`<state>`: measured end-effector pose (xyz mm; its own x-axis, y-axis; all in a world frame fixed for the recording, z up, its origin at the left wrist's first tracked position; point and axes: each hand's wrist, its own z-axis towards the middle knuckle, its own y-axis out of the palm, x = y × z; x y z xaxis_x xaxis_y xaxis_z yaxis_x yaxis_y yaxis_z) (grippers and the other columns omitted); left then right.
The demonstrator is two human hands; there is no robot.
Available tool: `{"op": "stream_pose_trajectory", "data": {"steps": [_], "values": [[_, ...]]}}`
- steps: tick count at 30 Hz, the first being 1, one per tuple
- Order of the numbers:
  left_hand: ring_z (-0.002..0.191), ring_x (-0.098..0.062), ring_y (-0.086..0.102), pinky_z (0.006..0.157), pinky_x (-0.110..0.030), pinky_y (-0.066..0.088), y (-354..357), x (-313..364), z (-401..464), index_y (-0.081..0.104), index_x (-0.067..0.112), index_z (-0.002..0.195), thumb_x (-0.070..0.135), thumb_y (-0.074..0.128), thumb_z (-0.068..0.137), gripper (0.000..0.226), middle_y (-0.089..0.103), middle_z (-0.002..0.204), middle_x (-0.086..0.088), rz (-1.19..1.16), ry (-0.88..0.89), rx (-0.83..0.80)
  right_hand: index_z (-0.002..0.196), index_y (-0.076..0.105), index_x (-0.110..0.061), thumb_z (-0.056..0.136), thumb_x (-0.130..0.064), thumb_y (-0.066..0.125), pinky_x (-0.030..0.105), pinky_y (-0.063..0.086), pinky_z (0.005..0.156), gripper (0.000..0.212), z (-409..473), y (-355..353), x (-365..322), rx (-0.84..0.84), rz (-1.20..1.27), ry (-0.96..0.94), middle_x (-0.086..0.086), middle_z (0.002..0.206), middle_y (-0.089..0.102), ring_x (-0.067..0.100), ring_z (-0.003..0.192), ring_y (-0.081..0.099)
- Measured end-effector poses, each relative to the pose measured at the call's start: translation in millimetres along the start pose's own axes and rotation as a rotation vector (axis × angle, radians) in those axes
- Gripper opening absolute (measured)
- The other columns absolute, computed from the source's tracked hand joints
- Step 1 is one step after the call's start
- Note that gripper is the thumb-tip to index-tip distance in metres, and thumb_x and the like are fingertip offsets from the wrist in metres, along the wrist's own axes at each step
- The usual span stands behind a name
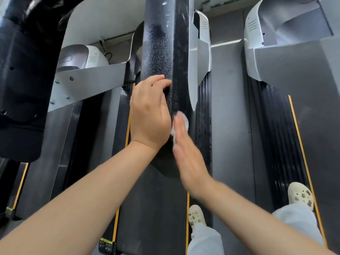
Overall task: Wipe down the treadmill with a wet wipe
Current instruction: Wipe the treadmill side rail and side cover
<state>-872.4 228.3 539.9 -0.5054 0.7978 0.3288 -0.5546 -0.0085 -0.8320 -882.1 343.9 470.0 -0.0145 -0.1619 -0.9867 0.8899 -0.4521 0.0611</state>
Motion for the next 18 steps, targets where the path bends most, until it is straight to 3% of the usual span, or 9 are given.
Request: {"op": "stream_pose_trajectory", "data": {"steps": [4,8,10,13,16,18], "values": [[0.106,-0.017,0.050,0.098,-0.014,0.028,1,0,2,0.061,-0.002,0.110,0.008,0.036,0.088,0.035,0.063,0.112,-0.013,-0.050,-0.011,0.024,0.146,0.013,-0.006,0.100,-0.044,0.019,0.027,0.002,0.119,0.060,73,-20,-8,0.053,-0.097,-0.036,-0.004,0.151,0.004,0.010,0.144,0.001],[0.108,-0.019,0.048,0.099,-0.017,0.029,-1,0,0,0.056,-0.006,0.114,0.006,0.035,0.088,0.036,0.060,0.114,-0.017,-0.090,-0.037,0.042,0.144,-0.009,-0.027,0.099,-0.052,0.015,0.034,-0.003,0.119,0.056,11,0,3,-0.008,-0.075,-0.053,-0.015,0.154,-0.018,0.008,0.144,-0.014],[0.109,-0.019,0.048,0.101,-0.018,0.030,-2,1,-2,0.056,-0.006,0.114,0.005,0.034,0.088,0.036,0.060,0.114,-0.017,-0.105,-0.046,0.049,0.142,-0.012,-0.037,0.095,-0.062,0.010,0.038,-0.004,0.119,0.058,-12,8,8,-0.009,0.003,0.003,-0.021,0.154,-0.021,0.008,0.144,-0.015],[0.109,-0.019,0.048,0.101,-0.018,0.029,-3,0,-2,0.056,-0.006,0.113,0.005,0.033,0.088,0.035,0.060,0.113,-0.016,-0.127,-0.042,0.061,0.133,-0.006,-0.051,0.090,-0.070,0.010,0.037,-0.007,0.119,0.049,45,-7,5,0.059,0.092,0.153,-0.026,0.149,-0.019,0.000,0.141,-0.018],[0.109,-0.020,0.048,0.102,-0.018,0.030,-3,-1,-2,0.056,-0.006,0.113,0.004,0.034,0.088,0.035,0.059,0.114,-0.016,-0.136,-0.045,0.077,0.144,-0.004,-0.025,0.093,-0.044,0.013,0.037,-0.006,0.119,0.057,110,-30,-2,0.136,0.010,0.209,-0.009,0.154,-0.012,0.002,0.141,-0.014],[0.110,-0.021,0.047,0.103,-0.020,0.030,-1,-1,-1,0.056,-0.006,0.113,0.003,0.034,0.087,0.035,0.059,0.115,-0.017,-0.146,-0.053,0.088,0.146,-0.005,-0.017,0.094,-0.046,0.013,0.036,-0.006,0.119,0.062,109,-33,1,0.119,-0.049,0.184,-0.005,0.156,-0.012,0.005,0.143,-0.014]]}}
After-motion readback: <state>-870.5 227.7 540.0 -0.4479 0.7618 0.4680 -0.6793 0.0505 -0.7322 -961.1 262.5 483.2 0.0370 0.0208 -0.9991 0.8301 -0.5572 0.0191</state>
